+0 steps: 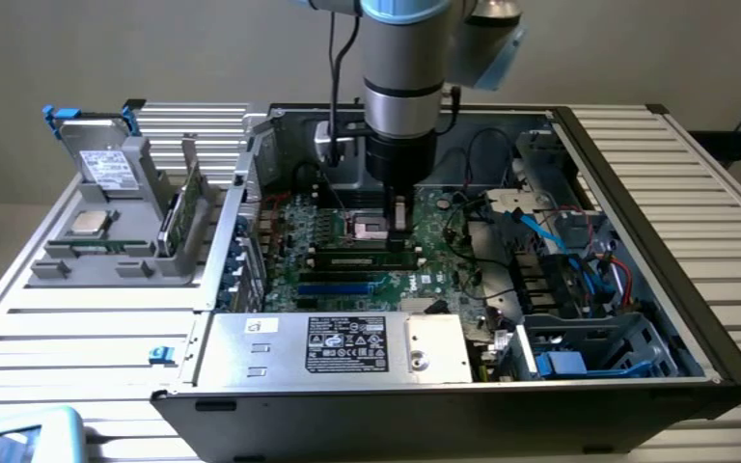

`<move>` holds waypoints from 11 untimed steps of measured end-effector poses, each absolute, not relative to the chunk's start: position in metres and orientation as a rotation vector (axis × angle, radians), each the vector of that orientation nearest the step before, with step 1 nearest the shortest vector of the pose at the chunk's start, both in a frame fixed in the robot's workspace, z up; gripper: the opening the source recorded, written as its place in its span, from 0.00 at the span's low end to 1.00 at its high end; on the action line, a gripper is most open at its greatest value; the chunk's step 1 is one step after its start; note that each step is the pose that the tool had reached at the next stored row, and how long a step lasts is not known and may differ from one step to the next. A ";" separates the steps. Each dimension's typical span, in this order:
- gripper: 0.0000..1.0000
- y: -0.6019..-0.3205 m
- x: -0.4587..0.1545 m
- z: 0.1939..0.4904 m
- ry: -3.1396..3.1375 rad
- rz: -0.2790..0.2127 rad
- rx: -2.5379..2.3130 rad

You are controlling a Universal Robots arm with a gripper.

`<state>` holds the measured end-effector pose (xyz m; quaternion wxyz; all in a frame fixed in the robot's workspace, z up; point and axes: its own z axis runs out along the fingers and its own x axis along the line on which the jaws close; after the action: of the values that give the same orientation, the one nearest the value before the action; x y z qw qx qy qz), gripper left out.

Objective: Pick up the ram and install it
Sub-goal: 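Press down the ram until it locks into place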

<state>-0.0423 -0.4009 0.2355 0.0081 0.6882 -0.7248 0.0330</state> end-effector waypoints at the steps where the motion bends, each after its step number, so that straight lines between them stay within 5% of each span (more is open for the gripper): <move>1: 0.11 -0.401 -0.042 0.235 -2.267 0.101 2.151; 11: 0.11 -0.401 -0.039 0.230 -2.273 0.097 2.148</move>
<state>-0.0391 -0.4013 0.2296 0.0065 0.6864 -0.7265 0.0311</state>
